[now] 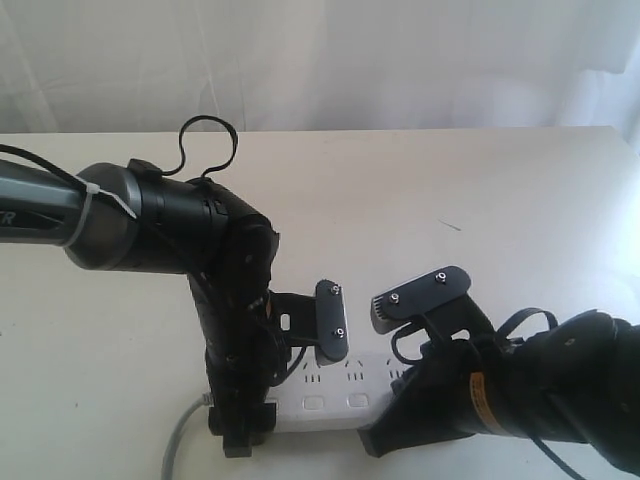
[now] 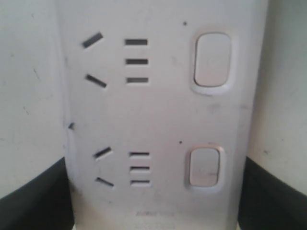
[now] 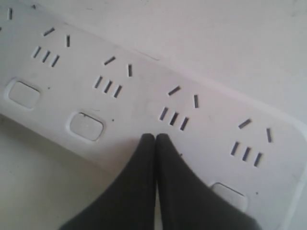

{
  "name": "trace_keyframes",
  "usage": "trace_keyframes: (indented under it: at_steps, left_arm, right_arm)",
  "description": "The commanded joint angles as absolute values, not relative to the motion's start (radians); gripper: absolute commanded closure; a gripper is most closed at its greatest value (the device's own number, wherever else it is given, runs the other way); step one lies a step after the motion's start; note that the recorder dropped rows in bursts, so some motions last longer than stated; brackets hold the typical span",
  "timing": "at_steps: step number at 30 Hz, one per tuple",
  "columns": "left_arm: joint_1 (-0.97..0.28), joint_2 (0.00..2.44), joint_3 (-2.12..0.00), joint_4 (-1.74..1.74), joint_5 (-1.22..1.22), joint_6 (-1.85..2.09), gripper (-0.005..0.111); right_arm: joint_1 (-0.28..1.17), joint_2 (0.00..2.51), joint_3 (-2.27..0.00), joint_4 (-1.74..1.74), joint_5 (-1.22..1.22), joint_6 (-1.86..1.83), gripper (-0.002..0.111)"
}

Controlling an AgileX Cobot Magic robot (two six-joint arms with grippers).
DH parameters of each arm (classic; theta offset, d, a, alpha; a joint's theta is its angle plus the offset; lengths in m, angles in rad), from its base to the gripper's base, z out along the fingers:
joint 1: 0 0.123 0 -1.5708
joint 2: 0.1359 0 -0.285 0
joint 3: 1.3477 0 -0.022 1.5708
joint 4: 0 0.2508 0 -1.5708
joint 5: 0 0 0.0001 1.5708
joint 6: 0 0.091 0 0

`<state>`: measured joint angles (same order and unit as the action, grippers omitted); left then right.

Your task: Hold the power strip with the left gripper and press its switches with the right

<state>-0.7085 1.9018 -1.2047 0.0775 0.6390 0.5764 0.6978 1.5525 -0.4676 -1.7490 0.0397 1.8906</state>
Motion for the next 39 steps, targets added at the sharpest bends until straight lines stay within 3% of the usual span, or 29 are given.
trace_keyframes:
  at_steps: [1, 12, 39]
  left_arm:
    - [-0.711, 1.896, -1.198, 0.058, 0.674, 0.581, 0.107]
    - [-0.711, 1.896, -1.198, 0.057, 0.679, 0.583, 0.107]
    - [-0.711, 1.896, -1.198, 0.054, 0.706, 0.602, 0.107]
  right_arm:
    - [0.690, 1.521, -0.388, -1.744, 0.104, 1.888, 0.108]
    - [0.690, 1.282, -0.388, -1.744, 0.105, 1.888, 0.108]
    - [0.690, 1.388, -0.329, -1.736, 0.175, 1.902, 0.108]
